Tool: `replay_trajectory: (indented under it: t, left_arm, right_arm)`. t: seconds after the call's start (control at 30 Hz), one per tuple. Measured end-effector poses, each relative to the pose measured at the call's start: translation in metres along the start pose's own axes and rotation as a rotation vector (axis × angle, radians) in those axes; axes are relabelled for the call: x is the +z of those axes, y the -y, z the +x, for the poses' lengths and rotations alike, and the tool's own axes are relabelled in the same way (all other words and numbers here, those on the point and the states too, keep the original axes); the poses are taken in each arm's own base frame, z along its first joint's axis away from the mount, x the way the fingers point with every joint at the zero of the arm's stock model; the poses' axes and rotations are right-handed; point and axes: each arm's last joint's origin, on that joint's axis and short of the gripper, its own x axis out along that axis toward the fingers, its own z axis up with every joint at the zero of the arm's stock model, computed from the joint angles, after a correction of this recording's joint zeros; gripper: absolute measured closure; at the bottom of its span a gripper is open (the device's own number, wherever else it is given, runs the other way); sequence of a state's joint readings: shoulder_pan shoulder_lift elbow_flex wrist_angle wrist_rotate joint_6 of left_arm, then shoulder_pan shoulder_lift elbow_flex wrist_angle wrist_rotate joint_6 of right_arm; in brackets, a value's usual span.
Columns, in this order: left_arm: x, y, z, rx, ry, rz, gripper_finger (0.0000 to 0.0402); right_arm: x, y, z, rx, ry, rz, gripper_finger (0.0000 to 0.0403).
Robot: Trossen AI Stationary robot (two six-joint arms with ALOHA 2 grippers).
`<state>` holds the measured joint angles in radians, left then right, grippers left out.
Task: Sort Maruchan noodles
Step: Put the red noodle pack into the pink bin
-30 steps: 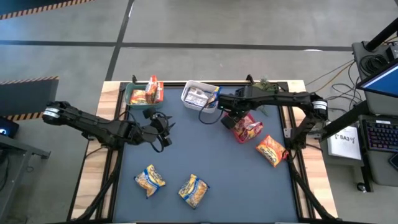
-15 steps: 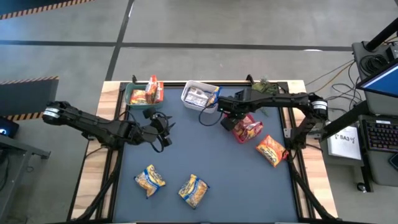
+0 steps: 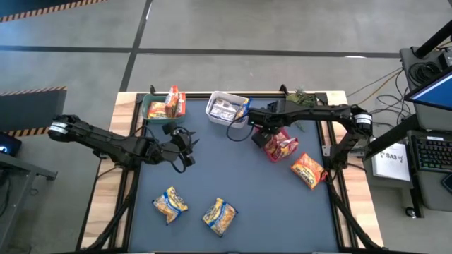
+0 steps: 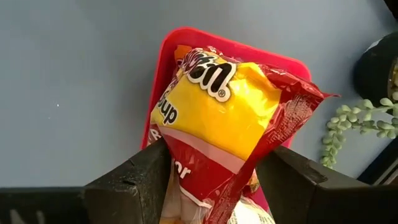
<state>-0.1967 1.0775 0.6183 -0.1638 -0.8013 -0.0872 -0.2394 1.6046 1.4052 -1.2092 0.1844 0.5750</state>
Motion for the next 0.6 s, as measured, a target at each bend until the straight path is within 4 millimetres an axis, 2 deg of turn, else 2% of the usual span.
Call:
replay_trajectory:
  t: [0.23, 0.6]
  left_arm:
    - [-0.0003, 0.0, 0.0, 0.0, -0.002, 0.002, 0.0271]
    - [-0.0002, 0.0, 0.0001, 0.0, -0.002, 0.002, 0.0271]
  right_arm:
    - [-0.002, 0.0019, -0.0028, -0.004, -0.006, 0.006, 0.0195]
    - [-0.0021, 0.0018, -0.0029, -0.002, -0.006, 0.009, 0.0233]
